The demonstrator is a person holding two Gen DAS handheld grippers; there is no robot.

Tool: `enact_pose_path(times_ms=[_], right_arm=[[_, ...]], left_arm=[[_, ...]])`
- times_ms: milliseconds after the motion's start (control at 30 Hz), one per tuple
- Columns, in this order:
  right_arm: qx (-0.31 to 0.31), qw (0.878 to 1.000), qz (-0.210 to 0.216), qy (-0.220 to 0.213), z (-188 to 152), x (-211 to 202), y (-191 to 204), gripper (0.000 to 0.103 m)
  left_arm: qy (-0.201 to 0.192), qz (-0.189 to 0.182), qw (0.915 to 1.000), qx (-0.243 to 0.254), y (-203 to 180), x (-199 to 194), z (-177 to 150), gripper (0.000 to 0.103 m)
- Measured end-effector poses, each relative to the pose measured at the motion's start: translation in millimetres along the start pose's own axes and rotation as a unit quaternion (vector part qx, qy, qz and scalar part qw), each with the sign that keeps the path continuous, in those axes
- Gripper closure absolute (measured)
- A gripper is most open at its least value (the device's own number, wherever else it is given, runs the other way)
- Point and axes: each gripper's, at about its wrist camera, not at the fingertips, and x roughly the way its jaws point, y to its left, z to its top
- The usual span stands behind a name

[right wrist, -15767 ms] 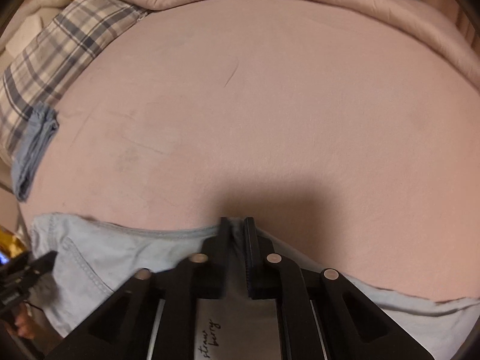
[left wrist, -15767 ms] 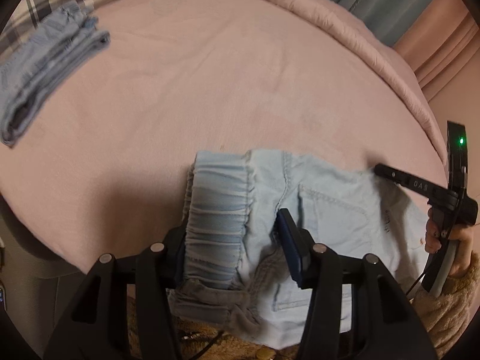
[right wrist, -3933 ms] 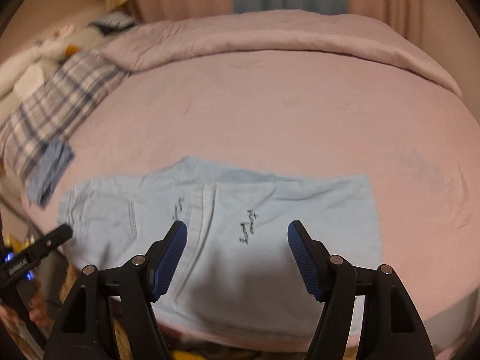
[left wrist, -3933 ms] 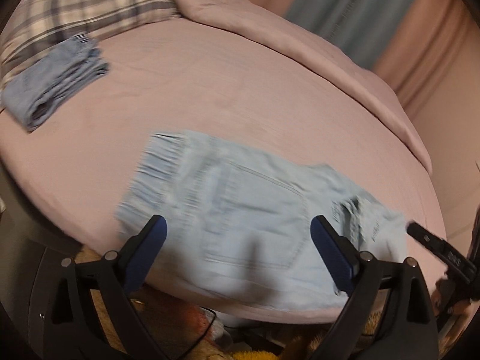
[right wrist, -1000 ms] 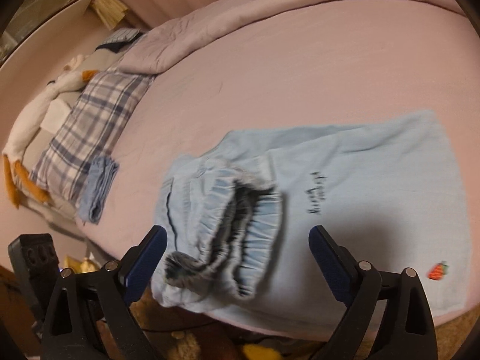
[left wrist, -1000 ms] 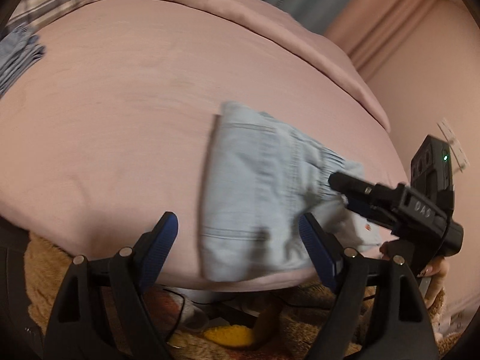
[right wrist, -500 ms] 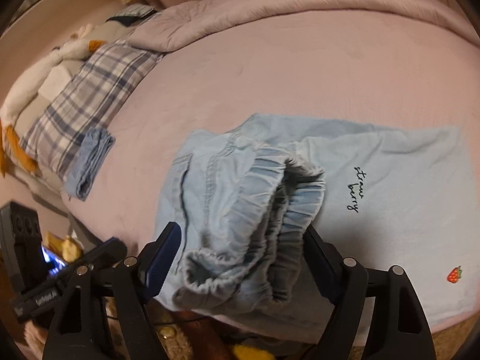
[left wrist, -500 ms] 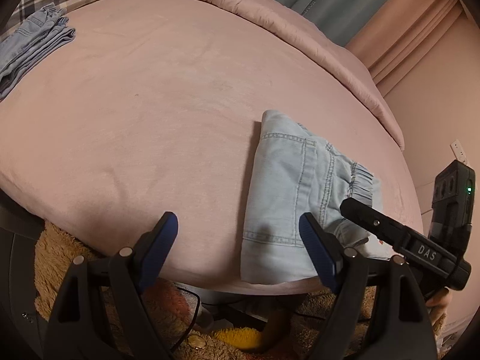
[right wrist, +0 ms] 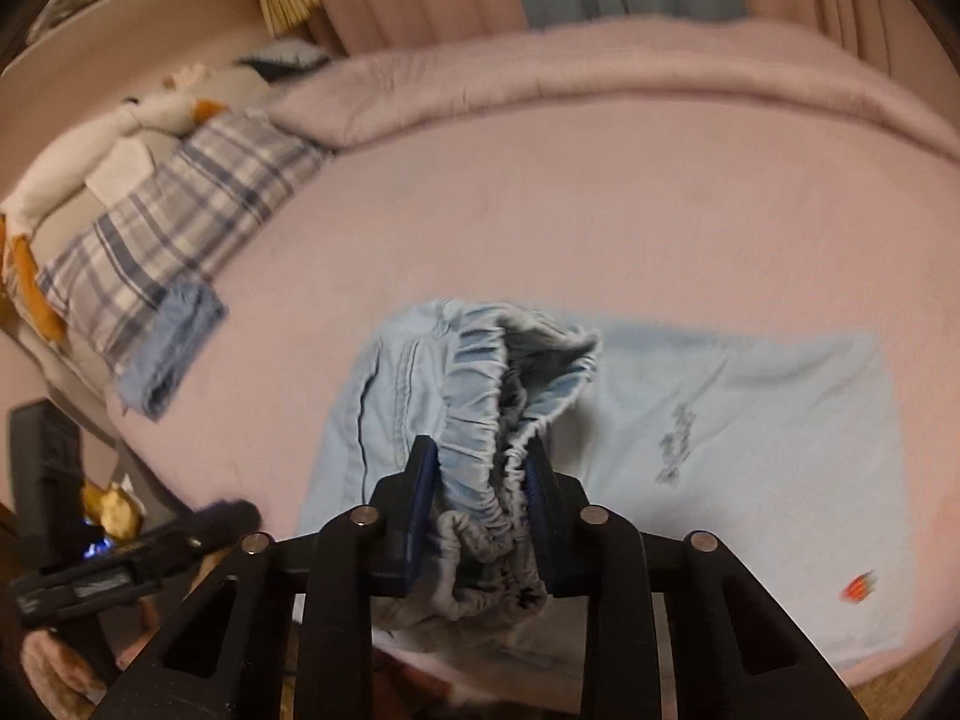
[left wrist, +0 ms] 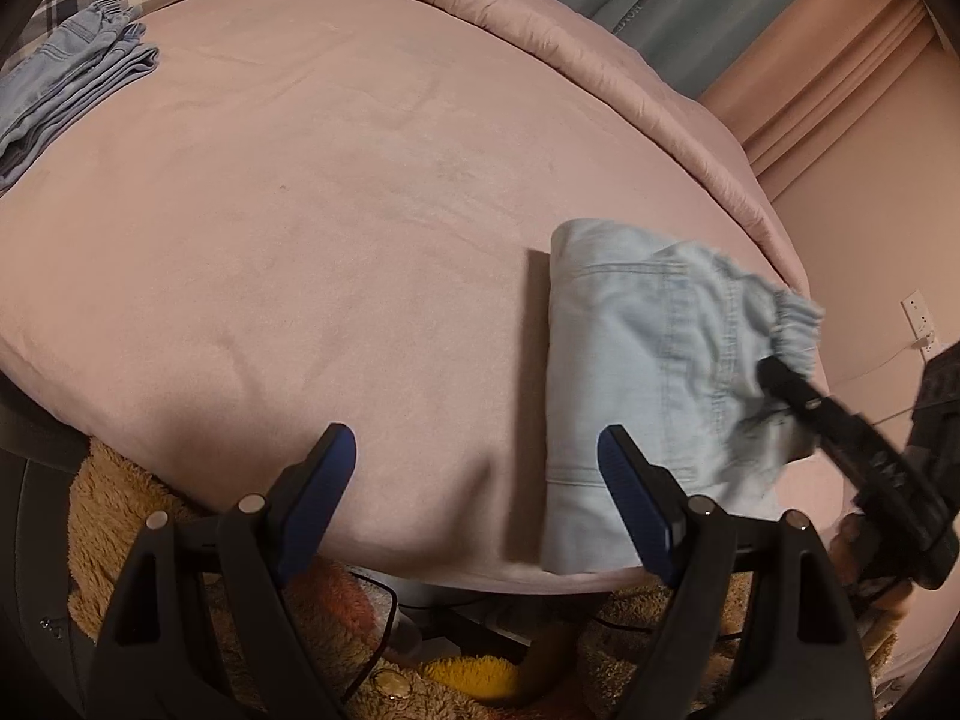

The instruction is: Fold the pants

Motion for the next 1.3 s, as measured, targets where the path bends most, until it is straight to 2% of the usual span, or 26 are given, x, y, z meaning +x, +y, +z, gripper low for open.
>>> enact_pose_path(times_ms=[300,467,567,700,900,1067,1300], right_arm=[[0.047,0.997,-0.022,-0.053,8.4,-39.6,-41.3,0.076],[0.081,0.992,-0.057,-0.072,5.7,-54.8,-68.8,0.076],[0.105,0.989,-0.075,-0.066,-0.3,-54.4,-86.2,0.077],[0.134,0.985,-0.094,-0.048,-10.0,-46.0,-106.3,0.078],[0.165,0.981,-0.103,-0.017,-18.2,-32.6,-127.9,0.078],[0.173,0.977,-0.122,0.008,-27.1,-18.1,-135.1,0.078],[0.179,0.977,-0.118,0.01,-28.0,-17.7,-137.4,0.078]], left_arm=[[0.014,-0.026,0.9991,0.031,-24.7,9.7,11.4,0.02],[0.023,-0.045,0.9968,0.062,-48.2,25.6,24.6,0.022],[0.038,-0.056,0.9943,0.083,-63.8,44.0,31.5,0.024],[0.062,-0.065,0.9915,0.094,-80.9,71.9,43.7,0.042],[0.079,-0.068,0.9889,0.106,-93.0,106.4,62.4,0.055],[0.119,-0.063,0.9853,0.105,-88.1,130.5,52.8,0.056],[0.122,-0.065,0.9838,0.114,-79.9,115.3,29.4,0.054]])
